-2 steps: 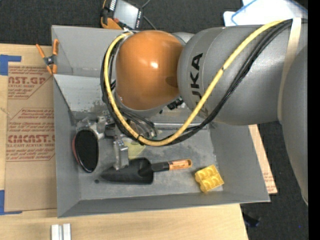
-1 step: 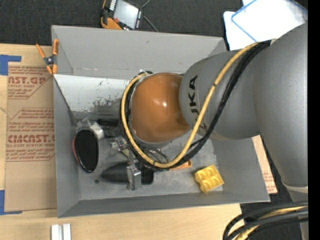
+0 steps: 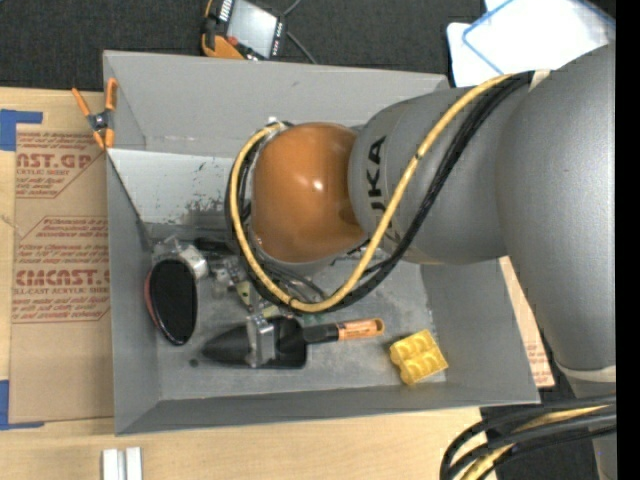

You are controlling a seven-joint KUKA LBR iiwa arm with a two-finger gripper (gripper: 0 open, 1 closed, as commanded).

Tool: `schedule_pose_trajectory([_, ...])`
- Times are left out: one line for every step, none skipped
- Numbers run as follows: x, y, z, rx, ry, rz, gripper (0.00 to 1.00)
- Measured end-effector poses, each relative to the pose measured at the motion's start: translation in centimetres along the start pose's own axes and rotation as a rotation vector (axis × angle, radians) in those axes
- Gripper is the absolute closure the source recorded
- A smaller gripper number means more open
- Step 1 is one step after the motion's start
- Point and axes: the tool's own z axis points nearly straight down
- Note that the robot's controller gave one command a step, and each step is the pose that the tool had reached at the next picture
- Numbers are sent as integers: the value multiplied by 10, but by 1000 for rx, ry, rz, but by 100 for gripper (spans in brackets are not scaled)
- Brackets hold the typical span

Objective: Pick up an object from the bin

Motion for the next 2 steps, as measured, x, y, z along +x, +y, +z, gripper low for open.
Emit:
schedule_pose_trajectory([13,-28,60,1,-6,4,0])
schedule_pose_trajectory([39,-29,49,-1,-30,-100,100])
